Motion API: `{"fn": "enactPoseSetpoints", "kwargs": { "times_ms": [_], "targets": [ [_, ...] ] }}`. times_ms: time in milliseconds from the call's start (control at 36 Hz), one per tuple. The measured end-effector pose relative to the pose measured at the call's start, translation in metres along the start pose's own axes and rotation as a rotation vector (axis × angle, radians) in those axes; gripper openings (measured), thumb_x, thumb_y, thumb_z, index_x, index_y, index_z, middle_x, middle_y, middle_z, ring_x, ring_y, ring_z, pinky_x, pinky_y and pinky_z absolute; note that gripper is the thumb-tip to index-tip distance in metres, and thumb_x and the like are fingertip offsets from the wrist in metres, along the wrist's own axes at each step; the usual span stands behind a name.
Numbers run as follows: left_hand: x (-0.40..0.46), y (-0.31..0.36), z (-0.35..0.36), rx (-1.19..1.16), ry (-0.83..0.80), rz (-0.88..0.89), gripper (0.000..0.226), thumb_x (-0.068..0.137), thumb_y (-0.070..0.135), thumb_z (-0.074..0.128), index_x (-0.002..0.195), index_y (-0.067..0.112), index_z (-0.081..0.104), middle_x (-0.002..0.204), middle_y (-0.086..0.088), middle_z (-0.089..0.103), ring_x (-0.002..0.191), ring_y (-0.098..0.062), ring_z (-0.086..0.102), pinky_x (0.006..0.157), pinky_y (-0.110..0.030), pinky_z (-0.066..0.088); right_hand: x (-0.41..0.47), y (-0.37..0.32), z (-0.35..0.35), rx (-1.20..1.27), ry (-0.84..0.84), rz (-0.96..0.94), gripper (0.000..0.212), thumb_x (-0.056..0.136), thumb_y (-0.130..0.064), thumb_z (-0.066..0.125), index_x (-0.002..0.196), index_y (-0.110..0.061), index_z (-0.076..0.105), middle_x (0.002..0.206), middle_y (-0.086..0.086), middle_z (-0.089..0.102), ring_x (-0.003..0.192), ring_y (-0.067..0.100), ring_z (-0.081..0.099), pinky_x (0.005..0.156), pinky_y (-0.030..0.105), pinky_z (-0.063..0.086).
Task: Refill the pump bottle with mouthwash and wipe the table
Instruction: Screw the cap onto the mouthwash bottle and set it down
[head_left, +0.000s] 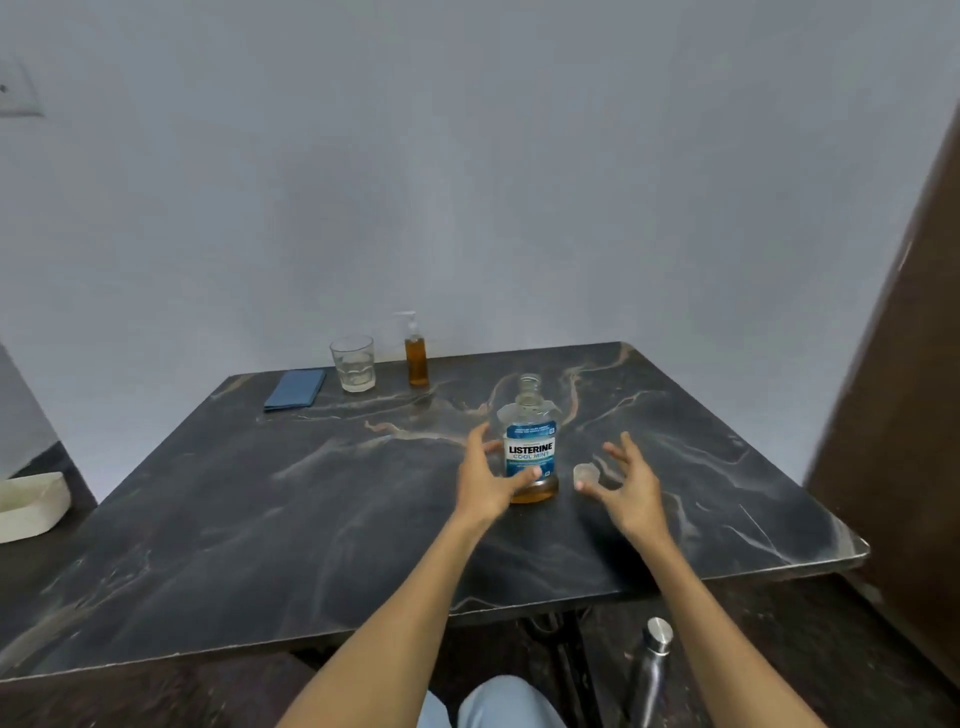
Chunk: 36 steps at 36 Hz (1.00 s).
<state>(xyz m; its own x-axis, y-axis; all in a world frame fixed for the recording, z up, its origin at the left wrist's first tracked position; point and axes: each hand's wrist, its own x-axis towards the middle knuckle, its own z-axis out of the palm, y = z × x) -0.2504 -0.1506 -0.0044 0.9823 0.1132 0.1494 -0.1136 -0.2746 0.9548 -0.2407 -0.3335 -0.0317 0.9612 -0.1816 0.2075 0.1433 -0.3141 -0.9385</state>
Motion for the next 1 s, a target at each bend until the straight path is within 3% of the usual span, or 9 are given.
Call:
{"fn": "enactPoseSetpoints", "kwargs": {
  "times_ms": [83,167,250,333,444,556,639,806,1000],
  "targets": [
    [0.005,-0.007,0.007,-0.029,-0.014,0.017,0.063,0.071,0.012,0.08,0.121,0.019,0.043,0.12,0.0,0.056,0.11,-0.01,0.051,0.078,-0.008,0.042,0.007,0.01,0.003,-0.073,-0.04,0.004,0.098,0.068,-0.01,0.083,0.146,-0.003,0.023,0.139,0.012,0.048,0.128,0.022,0.046,0.098,0.023,0.034],
    [0.011,-0.013,0.014,-0.069,-0.067,0.016,0.048,0.071,0.009,0.079,0.107,0.023,0.05,0.112,0.004,0.061,0.108,-0.013,0.058,0.081,-0.016,0.048,0.011,0.017,0.007,-0.203,-0.046,0.032,0.093,0.072,-0.022,0.081,0.146,-0.007,0.027,0.137,0.006,0.052,0.125,0.021,0.049,0.099,0.03,0.037],
    [0.014,-0.016,0.017,-0.109,-0.075,0.023,0.047,0.074,0.007,0.076,0.115,0.013,0.054,0.115,-0.006,0.063,0.108,-0.019,0.06,0.092,-0.031,0.05,0.011,0.023,0.012,-0.319,0.011,0.032,0.08,0.076,-0.034,0.075,0.143,-0.015,0.036,0.133,-0.003,0.056,0.121,0.018,0.052,0.093,0.032,0.04],
    [0.015,-0.017,0.015,-0.127,-0.082,0.036,0.039,0.076,0.008,0.075,0.105,0.024,0.055,0.108,0.001,0.066,0.1,-0.01,0.062,0.081,-0.017,0.05,0.008,0.026,0.014,-0.36,0.082,-0.008,0.07,0.077,-0.039,0.072,0.137,-0.021,0.042,0.127,-0.007,0.06,0.114,0.016,0.056,0.081,0.027,0.039],
    [0.013,-0.02,0.008,-0.132,-0.109,0.044,0.039,0.077,0.012,0.074,0.098,0.036,0.052,0.1,0.019,0.061,0.089,0.01,0.058,0.072,-0.007,0.045,0.008,0.02,0.011,-0.064,0.104,0.024,0.061,0.073,-0.025,0.08,0.122,-0.021,0.045,0.116,0.002,0.063,0.103,0.018,0.06,0.087,0.033,0.047],
    [0.01,-0.027,0.007,-0.174,-0.094,0.047,0.043,0.079,0.015,0.073,0.114,0.027,0.052,0.113,0.01,0.062,0.104,-0.004,0.059,0.083,-0.015,0.047,0.006,-0.003,-0.001,0.181,0.188,0.064,0.047,0.065,-0.015,0.085,0.093,-0.021,0.047,0.102,0.007,0.063,0.078,0.005,0.058,0.06,0.011,0.044],
    [0.008,-0.032,0.009,-0.171,-0.089,0.054,0.039,0.08,0.017,0.072,0.11,0.032,0.051,0.109,0.016,0.061,0.103,-0.001,0.058,0.078,-0.011,0.047,0.006,-0.032,-0.013,0.198,0.17,0.009,0.045,0.06,-0.017,0.087,0.081,-0.023,0.048,0.094,0.0,0.062,0.073,0.005,0.058,0.058,0.017,0.044],
    [0.009,-0.036,0.01,-0.173,-0.105,0.048,0.047,0.081,0.017,0.071,0.123,0.02,0.051,0.116,0.01,0.06,0.108,-0.003,0.055,0.088,-0.015,0.044,0.017,-0.119,-0.037,0.11,-0.105,-0.259,0.04,0.056,-0.015,0.088,0.085,-0.025,0.062,0.094,-0.003,0.064,0.076,0.006,0.067,0.065,0.015,0.052],
    [0.009,-0.04,0.012,-0.166,-0.081,0.043,0.044,0.082,0.019,0.07,0.122,0.022,0.052,0.115,0.013,0.061,0.109,-0.004,0.056,0.085,-0.016,0.046,0.043,-0.191,-0.026,-0.487,-0.409,-0.43,0.034,0.065,-0.005,0.082,0.087,-0.029,0.071,0.101,-0.007,0.053,0.092,0.014,0.055,0.08,0.027,0.048]
  ]
}}
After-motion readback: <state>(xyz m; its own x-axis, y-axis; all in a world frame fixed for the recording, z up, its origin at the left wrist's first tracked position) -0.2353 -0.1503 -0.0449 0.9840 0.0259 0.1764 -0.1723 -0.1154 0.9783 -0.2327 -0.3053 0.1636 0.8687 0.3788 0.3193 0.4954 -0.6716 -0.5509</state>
